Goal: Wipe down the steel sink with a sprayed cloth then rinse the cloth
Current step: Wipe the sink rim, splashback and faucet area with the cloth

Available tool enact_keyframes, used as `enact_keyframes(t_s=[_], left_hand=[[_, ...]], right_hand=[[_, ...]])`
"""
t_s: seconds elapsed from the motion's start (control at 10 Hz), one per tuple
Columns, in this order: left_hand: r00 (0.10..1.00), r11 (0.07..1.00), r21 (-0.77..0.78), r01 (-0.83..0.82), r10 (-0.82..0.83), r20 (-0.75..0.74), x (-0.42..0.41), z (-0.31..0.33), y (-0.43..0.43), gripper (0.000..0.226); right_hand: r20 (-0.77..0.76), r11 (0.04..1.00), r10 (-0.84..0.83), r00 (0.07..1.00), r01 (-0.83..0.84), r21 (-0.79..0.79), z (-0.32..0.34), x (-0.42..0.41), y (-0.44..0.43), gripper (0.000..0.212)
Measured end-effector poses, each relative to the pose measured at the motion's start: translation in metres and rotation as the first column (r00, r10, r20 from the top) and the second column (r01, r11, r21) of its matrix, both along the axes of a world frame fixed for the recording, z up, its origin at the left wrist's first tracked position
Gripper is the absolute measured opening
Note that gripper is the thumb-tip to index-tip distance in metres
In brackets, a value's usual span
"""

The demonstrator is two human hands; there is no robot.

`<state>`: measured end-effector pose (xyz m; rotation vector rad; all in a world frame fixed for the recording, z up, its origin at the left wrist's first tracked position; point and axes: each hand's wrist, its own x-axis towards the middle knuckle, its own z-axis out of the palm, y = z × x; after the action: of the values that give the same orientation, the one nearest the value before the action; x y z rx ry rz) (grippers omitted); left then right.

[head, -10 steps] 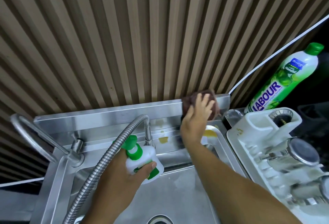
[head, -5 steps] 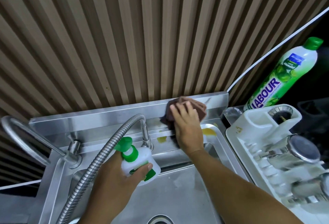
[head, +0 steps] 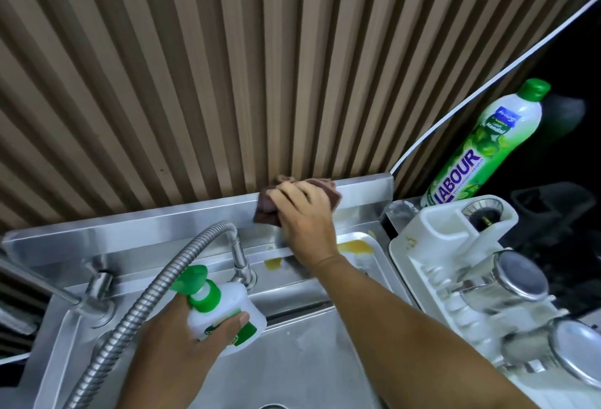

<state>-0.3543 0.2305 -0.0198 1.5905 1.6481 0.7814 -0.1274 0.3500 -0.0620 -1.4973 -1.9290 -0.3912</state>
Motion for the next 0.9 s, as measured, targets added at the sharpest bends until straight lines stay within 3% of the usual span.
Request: enact_keyframes(t_s=[0.3, 0.4, 0.5, 0.6, 0.7, 0.8, 0.9], left_hand=[[0.999, 1.0, 0.014, 0.024, -0.024, 0.049, 0.002, 0.009, -0.001, 0.044], [0.998, 1.0, 0.028, 0.014, -0.016, 0.068, 0.001, 0.008, -0.002, 0.044], [0.997, 1.0, 0.024, 0.008, -0.009, 0.081, 0.0, 0.007, -0.002, 0.042], [0.997, 1.0, 0.018, -0.01, 0.008, 0.08, 0.0, 0.007, -0.001, 0.044], [0.997, 1.0, 0.01, -0.025, 0.025, 0.072, 0.003, 0.004, -0.001, 0.053], [0.998, 0.999, -0.005, -0.052, 0.052, 0.04, 0.004, 0.003, 0.0, 0.064], [0.997, 0.997, -0.012, -0.07, 0.07, 0.039, 0.004, 0.003, 0.003, 0.069]], right_hand=[[-0.185, 0.965, -0.254, 0.949, 0.263, 0.024, 0.0, 0.084, -0.007, 0.026], [-0.49, 0.894, -0.381, 0.784, 0.448, 0.023, -0.012, 0.078, -0.004, 0.029], [-0.725, 0.849, -0.439, 0.53, 0.509, -0.142, -0.016, 0.033, 0.0, 0.047], [-0.607, 0.899, -0.423, 0.673, 0.395, -0.188, -0.028, -0.026, -0.011, 0.054], [-0.403, 0.955, -0.279, 0.872, 0.208, -0.213, -0.044, -0.064, -0.027, 0.052], [-0.358, 0.968, -0.234, 0.904, 0.183, -0.171, -0.05, -0.057, -0.024, 0.052], [-0.479, 0.936, -0.352, 0.804, 0.307, -0.173, -0.041, -0.019, -0.011, 0.054]])
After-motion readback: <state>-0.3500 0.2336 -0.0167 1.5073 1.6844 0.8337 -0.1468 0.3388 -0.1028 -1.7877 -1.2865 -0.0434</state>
